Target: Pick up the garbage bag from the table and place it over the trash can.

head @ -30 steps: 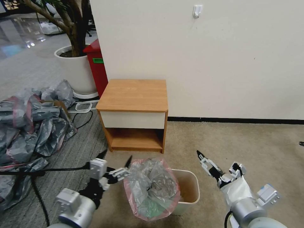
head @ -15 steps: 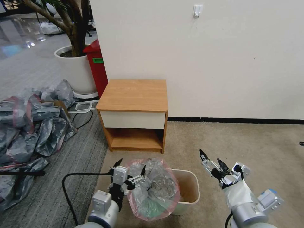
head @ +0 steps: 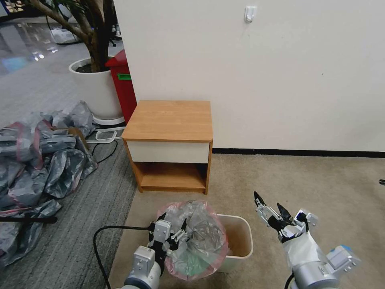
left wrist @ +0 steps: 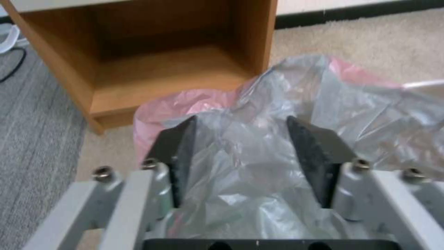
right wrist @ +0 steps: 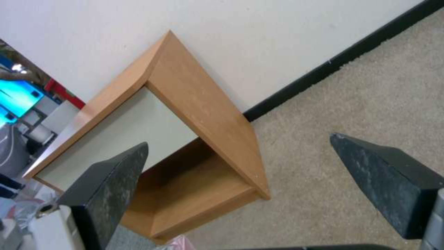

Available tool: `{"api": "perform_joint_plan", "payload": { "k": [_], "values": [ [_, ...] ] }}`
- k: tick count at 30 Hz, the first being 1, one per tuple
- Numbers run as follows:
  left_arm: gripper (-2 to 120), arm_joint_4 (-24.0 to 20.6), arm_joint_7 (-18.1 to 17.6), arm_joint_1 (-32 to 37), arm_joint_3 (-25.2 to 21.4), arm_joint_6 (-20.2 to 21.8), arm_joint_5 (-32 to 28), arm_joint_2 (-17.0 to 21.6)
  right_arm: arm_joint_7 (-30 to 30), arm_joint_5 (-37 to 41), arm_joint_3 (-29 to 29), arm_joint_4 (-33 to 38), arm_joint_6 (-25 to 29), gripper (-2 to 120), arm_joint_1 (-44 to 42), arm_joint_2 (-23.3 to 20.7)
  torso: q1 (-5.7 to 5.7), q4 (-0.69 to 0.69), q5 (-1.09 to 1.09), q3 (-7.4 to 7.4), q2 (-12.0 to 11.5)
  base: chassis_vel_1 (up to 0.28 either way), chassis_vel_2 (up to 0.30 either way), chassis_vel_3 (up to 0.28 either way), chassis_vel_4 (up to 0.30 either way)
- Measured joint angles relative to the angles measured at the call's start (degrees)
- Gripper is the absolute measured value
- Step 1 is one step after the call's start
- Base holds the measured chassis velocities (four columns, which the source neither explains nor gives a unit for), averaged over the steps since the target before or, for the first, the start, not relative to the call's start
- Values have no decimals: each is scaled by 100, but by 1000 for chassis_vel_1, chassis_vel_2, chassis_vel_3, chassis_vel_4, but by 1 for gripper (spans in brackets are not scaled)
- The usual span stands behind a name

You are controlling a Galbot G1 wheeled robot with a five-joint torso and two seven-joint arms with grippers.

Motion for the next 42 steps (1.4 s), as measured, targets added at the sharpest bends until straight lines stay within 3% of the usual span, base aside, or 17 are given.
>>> {"api": "perform_joint_plan", "payload": {
  "k": [5, 7, 34, 39, 42],
  "values": [
    [31, 189, -26, -111, 98, 35, -13, -33, 0, -17, -12, -2, 26, 100, -47, 11, 0, 0, 0, 0, 0, 0, 0, 0, 0],
    [29, 231, -33, -140, 124, 44, -14, -48, 0, -25, -12, -2, 34, 100, -62, 11, 0, 0, 0, 0, 0, 0, 0, 0, 0],
    [32, 788, -217, -395, 399, 97, -27, -191, 1, -134, -4, -124, 204, 100, -259, 89, 0, 0, 0, 0, 0, 0, 0, 0, 0],
    [26, 832, -265, -412, 412, 91, -43, -210, -7, -142, -3, -125, 208, 100, -256, 84, 0, 0, 0, 0, 0, 0, 0, 0, 0],
    [14, 854, -280, -406, 415, -73, -78, -212, -115, -225, -26, -81, 187, 100, -232, 58, 0, 0, -1, 0, 0, 0, 0, 0, 0]
  ]
}}
